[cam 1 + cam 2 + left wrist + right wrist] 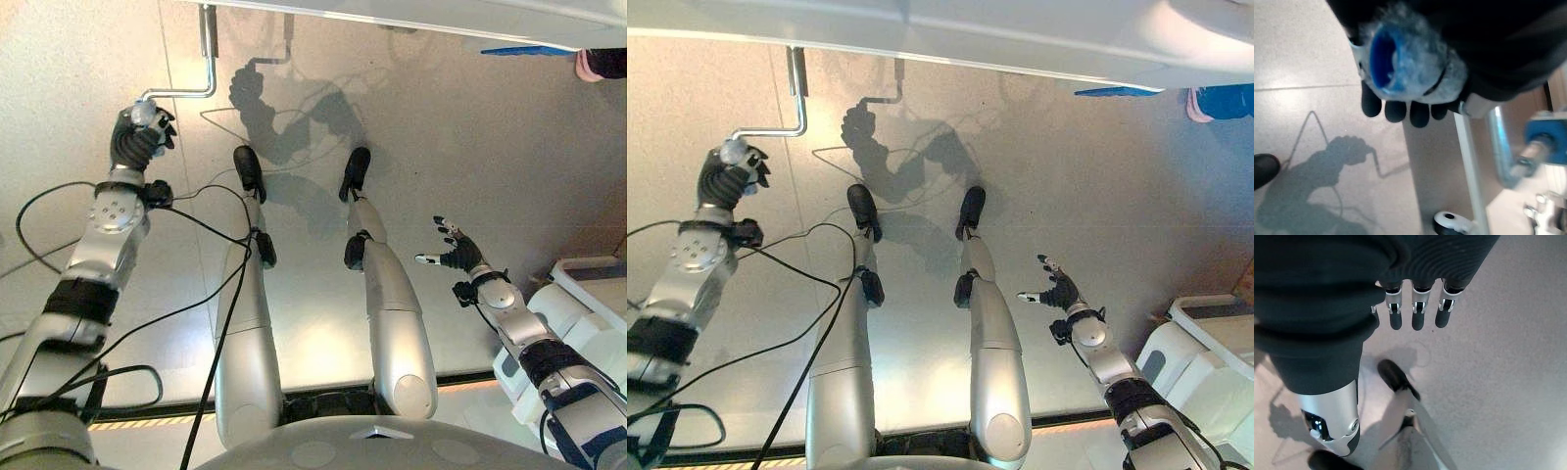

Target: Raise the hospital bed

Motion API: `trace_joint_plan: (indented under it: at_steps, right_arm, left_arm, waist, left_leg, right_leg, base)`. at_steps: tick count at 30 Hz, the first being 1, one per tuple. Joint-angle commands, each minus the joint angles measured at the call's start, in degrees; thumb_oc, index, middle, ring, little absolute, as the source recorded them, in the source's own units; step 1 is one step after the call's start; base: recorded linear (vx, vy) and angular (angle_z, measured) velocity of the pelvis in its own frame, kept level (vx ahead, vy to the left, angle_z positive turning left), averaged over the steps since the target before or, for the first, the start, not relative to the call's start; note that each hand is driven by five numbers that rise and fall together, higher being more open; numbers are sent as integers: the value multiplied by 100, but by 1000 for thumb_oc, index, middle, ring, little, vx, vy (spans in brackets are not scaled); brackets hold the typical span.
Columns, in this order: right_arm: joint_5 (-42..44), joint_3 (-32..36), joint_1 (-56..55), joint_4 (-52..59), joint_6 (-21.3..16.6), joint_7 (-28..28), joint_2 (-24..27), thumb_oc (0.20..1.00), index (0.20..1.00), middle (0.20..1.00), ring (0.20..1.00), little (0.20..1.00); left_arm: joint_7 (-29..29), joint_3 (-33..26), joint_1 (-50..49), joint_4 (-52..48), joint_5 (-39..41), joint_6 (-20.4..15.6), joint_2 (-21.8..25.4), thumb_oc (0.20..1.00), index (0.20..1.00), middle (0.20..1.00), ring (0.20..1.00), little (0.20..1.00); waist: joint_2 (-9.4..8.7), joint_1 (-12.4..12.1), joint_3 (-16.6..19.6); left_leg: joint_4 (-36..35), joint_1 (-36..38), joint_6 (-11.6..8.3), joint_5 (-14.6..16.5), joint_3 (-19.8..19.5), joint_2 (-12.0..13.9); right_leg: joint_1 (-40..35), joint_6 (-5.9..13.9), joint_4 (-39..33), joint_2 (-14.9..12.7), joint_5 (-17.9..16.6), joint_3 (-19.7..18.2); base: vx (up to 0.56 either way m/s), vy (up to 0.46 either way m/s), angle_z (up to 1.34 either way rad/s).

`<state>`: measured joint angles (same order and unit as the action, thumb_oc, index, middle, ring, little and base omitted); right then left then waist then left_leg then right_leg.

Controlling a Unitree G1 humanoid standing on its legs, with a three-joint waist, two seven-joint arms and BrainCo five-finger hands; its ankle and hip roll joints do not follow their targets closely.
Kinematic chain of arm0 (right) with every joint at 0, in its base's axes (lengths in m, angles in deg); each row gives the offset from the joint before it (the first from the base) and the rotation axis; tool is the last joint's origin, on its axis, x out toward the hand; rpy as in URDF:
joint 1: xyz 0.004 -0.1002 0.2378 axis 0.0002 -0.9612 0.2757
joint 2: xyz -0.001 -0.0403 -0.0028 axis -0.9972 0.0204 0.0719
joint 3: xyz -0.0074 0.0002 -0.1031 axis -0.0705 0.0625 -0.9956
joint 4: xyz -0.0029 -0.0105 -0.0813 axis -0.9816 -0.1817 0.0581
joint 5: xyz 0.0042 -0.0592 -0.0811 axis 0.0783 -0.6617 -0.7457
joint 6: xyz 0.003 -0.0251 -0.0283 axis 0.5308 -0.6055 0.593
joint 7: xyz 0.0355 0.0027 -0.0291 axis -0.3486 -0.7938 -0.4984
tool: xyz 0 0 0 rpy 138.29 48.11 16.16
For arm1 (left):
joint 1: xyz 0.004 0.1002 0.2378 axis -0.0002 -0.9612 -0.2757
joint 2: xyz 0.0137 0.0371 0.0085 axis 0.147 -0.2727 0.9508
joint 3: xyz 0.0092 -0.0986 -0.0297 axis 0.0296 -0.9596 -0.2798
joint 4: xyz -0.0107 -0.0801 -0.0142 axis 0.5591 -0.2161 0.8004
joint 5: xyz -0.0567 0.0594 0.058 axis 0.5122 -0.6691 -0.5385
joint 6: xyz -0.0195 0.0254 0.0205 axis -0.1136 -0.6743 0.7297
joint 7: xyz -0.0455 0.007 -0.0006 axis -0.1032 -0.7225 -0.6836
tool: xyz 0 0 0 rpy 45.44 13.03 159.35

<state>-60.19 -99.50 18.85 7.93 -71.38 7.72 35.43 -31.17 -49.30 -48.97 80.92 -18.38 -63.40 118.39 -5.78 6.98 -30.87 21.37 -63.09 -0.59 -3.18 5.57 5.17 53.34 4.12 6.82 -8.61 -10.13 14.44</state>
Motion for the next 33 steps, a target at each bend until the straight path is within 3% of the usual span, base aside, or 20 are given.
trace_joint_plan:
  at_steps: [1, 11, 19, 27, 33]
  right_arm:
    - [157, -260, -154, 120, 14, -47, -27, 1000, 1000, 1000, 1000, 1000]
    - [274, -561, 216, 338, 29, -99, 65, 1000, 1000, 1000, 1000, 1000]
    - [301, -648, 335, 293, 35, -121, 114, 1000, 1000, 1000, 1000, 1000]
    - [258, -824, 543, 269, 31, -184, 156, 1000, 1000, 1000, 1000, 1000]
    - [151, -623, 274, 222, 26, -183, 217, 1000, 1000, 1000, 1000, 1000]
  left_arm:
    - [-159, -11, 280, -3, -353, -120, 114, 200, 200, 200, 200, 200]
    - [-95, 816, 1243, 1098, -501, 142, -316, 200, 200, 200, 200, 200]
    - [-24, 1190, 1543, 1152, -500, 108, -604, 200, 200, 200, 200, 200]
    - [106, 1606, 1757, 616, -266, -90, -910, 200, 200, 200, 200, 200]
    - [323, 1506, 1083, -1058, 152, -373, -615, 200, 200, 200, 200, 200]
  waist:
    - [-445, 108, 108]
    - [-440, 302, 108]
    - [-396, 422, 108]
    - [-407, 557, 108]
    - [-200, 502, 108]
  left_leg:
    - [263, 257, -97, 753, 230, -394]
    - [222, 151, -61, 654, 318, -335]
    - [55, 156, -86, 495, 338, -273]
    - [-378, 463, -222, 183, 437, -125]
    - [-561, 772, -341, -33, 432, -34]
  right_leg:
    - [-25, 930, 90, -496, 43, -345]
    - [384, 811, 315, -425, 115, -587]
    - [615, 710, 496, -320, 205, -684]
    - [613, 632, 534, -85, 202, -740]
    - [543, 580, 756, 60, 332, -692]
  base:
    - [0, 0, 0]
    - [5, -18, -9]
    - [-12, -90, -7]
    - [-21, -122, -7]
    - [-20, -156, -4]
